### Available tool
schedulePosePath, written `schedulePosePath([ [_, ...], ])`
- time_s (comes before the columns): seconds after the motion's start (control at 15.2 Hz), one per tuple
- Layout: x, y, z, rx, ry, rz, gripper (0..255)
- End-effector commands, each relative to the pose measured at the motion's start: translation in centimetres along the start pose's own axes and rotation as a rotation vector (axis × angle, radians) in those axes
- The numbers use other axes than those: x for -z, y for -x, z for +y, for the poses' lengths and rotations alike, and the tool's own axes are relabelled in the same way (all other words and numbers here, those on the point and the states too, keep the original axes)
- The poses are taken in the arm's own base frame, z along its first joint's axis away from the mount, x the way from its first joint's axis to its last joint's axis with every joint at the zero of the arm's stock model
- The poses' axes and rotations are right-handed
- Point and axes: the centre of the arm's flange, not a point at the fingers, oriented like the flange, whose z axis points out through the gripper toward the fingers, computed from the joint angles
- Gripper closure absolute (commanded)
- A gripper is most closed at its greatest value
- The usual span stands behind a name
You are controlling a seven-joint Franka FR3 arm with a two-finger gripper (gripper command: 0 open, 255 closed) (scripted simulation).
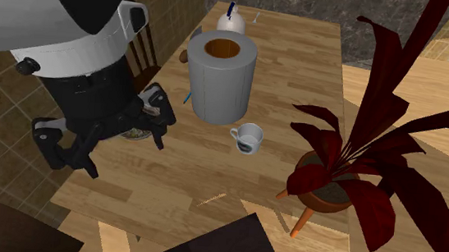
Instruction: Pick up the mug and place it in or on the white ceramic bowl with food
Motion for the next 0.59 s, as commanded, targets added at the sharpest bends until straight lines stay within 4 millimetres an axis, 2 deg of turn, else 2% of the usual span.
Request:
schedulePosePath([
  [0.0, 0.0, 0.0, 0.0, 0.0, 0.0, 0.0, 0],
  [0.53, -5.9, -3.3, 8.2, -0.008, -0.004, -0.002, 0],
])
